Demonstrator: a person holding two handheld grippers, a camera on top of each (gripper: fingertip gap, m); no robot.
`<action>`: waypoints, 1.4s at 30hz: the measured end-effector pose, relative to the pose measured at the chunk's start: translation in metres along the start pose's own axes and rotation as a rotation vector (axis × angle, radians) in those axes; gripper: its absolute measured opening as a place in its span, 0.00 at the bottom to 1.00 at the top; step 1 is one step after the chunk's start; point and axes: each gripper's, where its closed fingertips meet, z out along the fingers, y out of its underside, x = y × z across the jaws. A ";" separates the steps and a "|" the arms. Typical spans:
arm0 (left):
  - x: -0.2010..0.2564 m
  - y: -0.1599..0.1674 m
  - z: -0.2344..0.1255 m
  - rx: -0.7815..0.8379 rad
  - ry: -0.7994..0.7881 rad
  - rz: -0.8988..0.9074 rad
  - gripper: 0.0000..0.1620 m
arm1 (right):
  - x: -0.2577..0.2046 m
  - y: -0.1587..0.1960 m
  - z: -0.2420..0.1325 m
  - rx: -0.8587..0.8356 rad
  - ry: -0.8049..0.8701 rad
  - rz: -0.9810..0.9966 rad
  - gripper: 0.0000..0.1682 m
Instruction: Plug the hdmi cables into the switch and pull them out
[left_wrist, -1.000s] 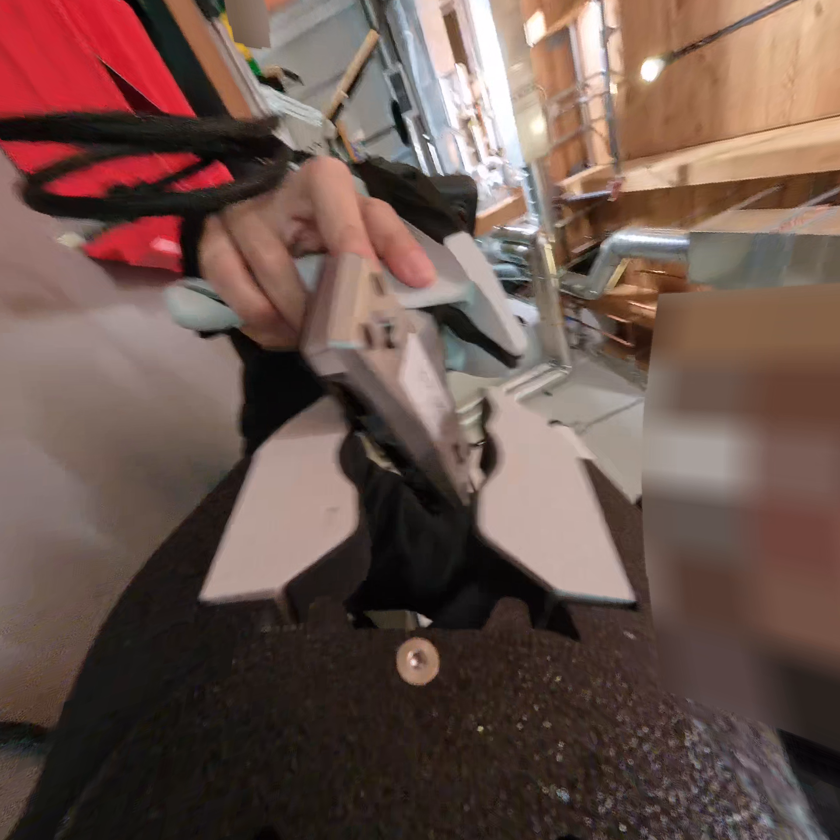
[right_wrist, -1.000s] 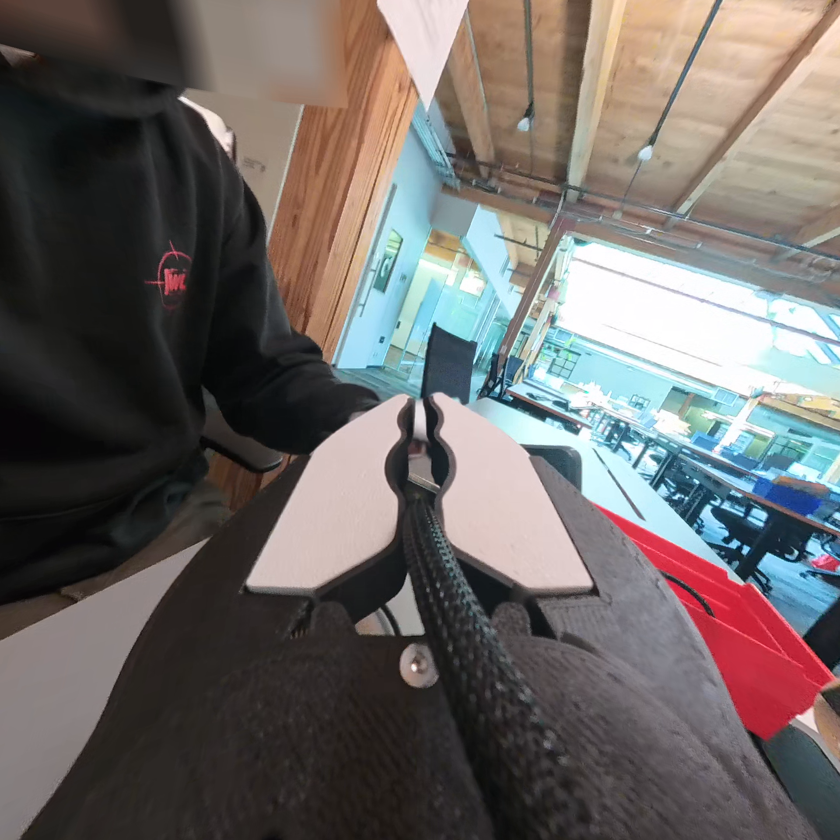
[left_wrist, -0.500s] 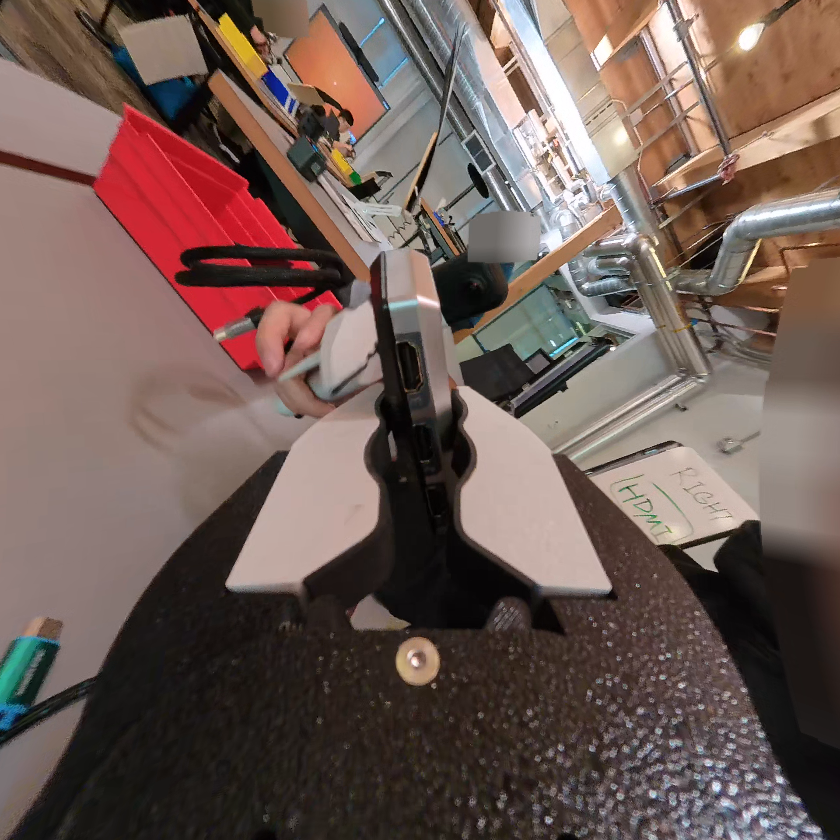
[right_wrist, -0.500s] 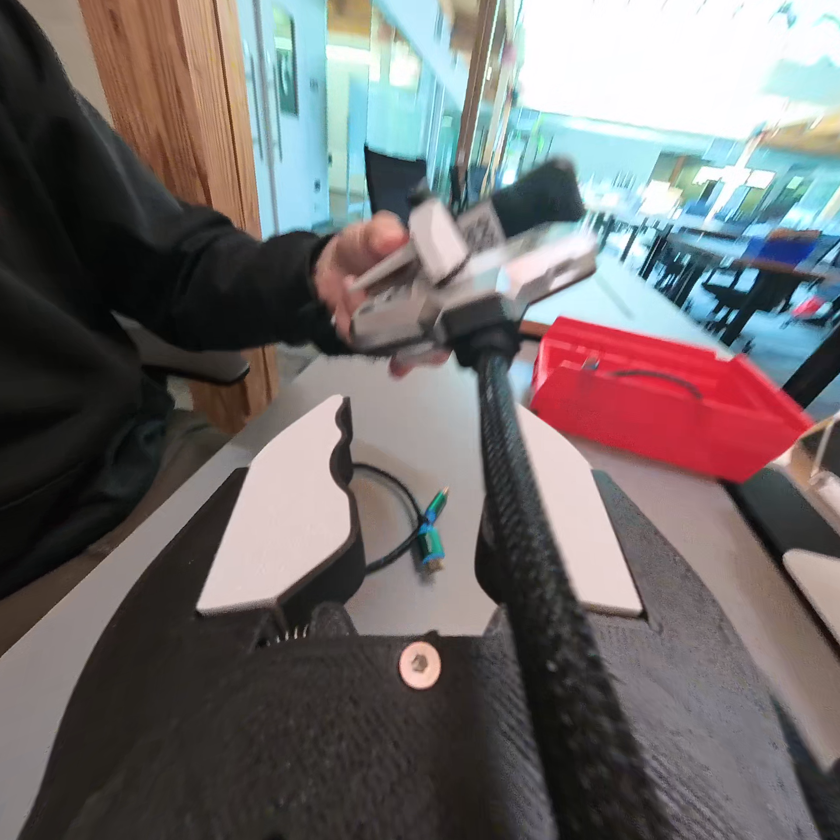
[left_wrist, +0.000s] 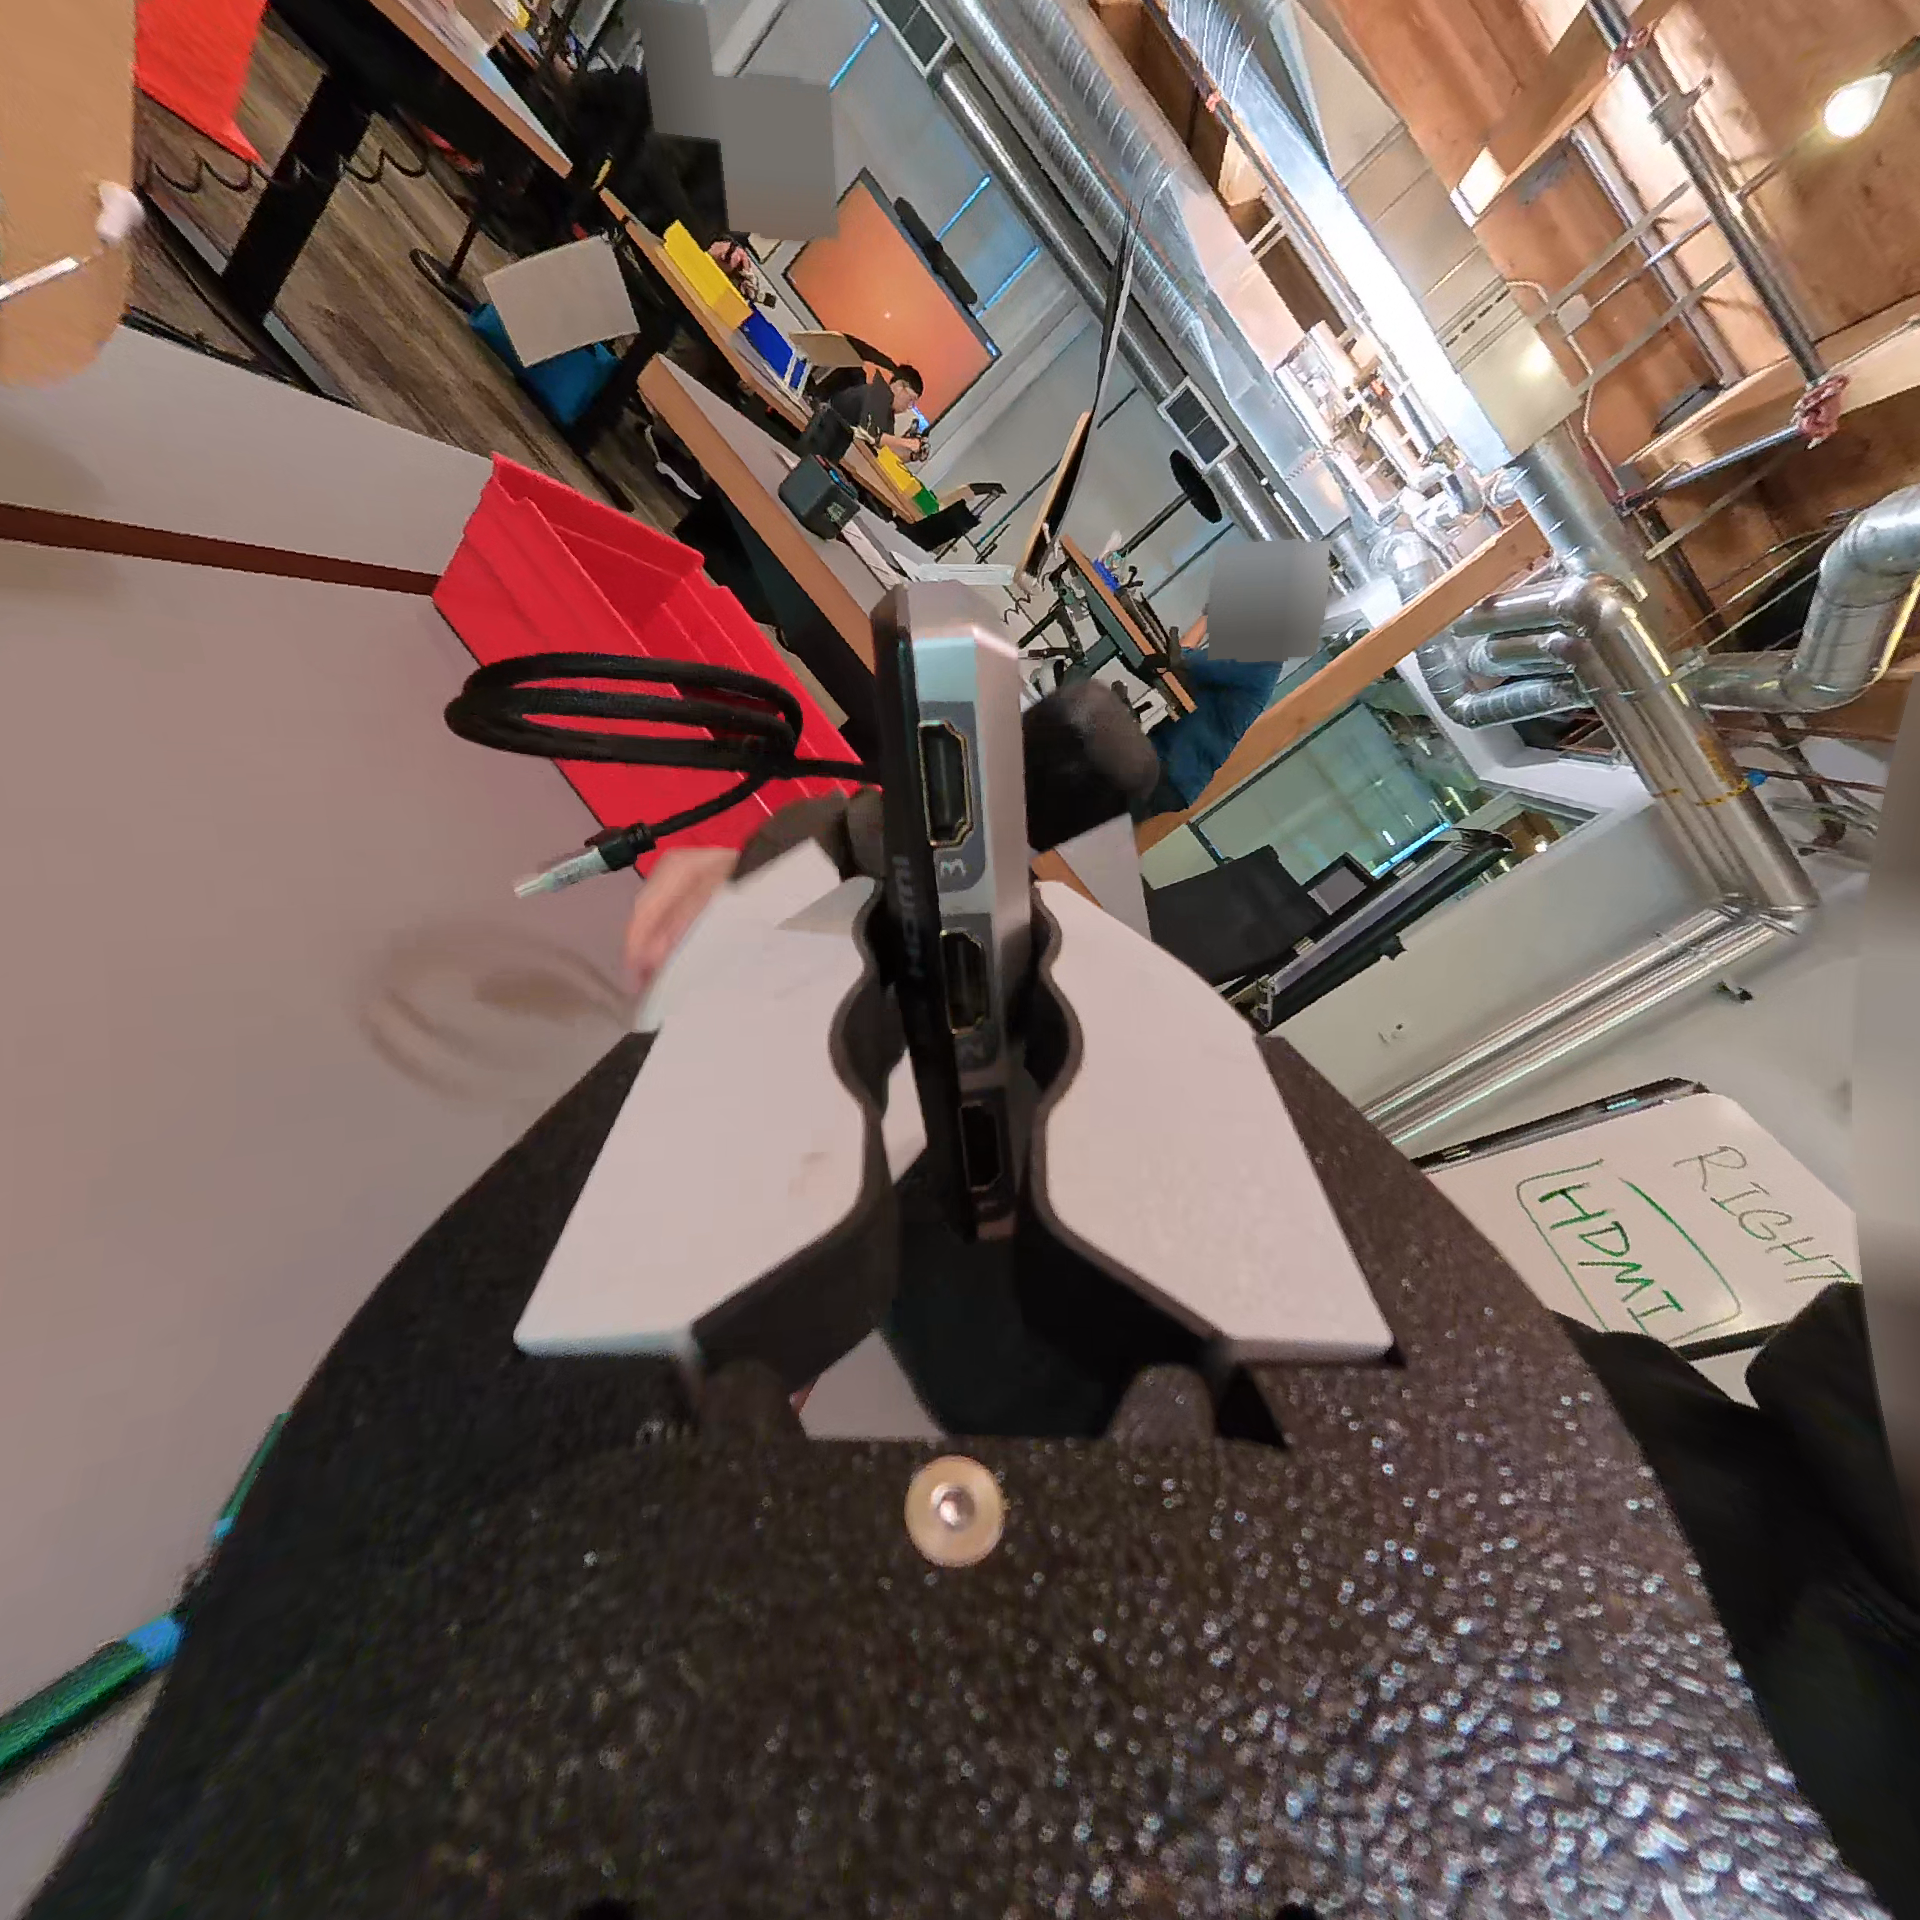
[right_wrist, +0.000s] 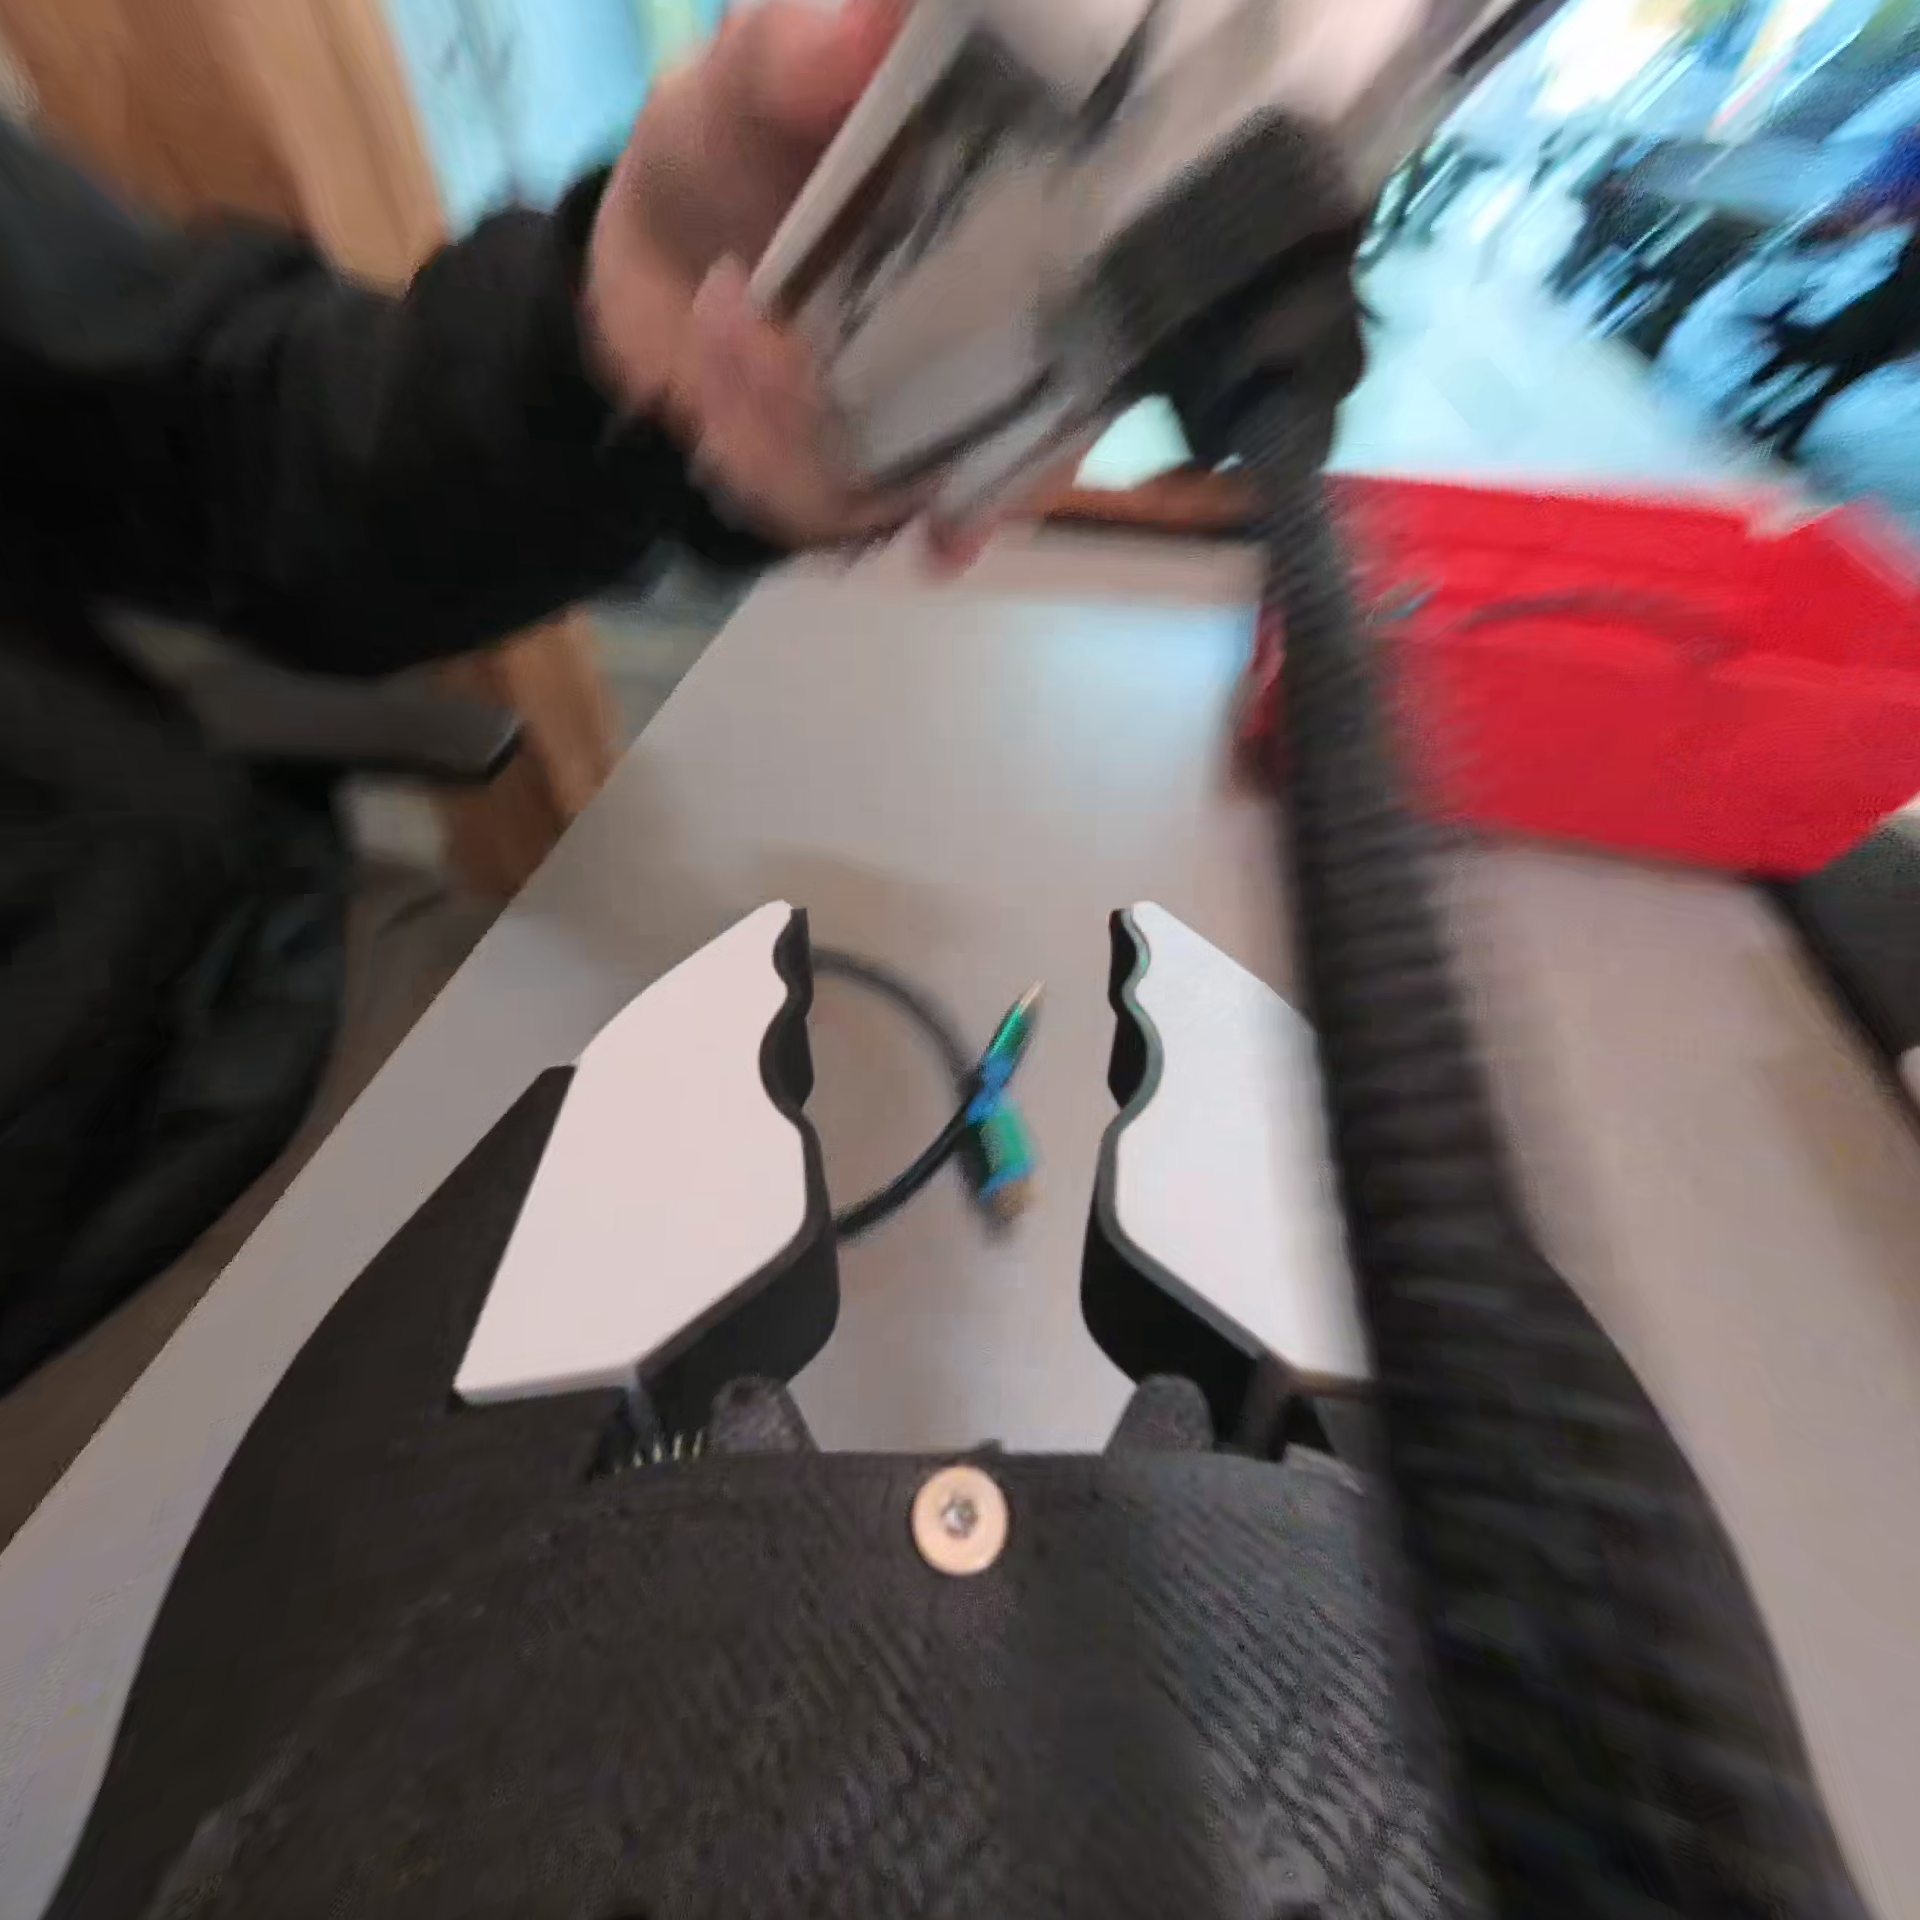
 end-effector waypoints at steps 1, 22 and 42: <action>0.000 0.003 0.003 0.005 -0.001 -0.010 0.14 | 0.011 -0.019 -0.002 0.125 0.053 0.017 0.34; -0.009 0.040 0.025 -0.099 0.079 -0.231 0.14 | 0.005 -0.066 -0.035 0.406 0.154 -0.262 0.21; -0.008 0.028 0.020 -0.039 0.036 -0.139 0.14 | 0.007 -0.073 -0.035 0.395 0.193 -0.271 0.19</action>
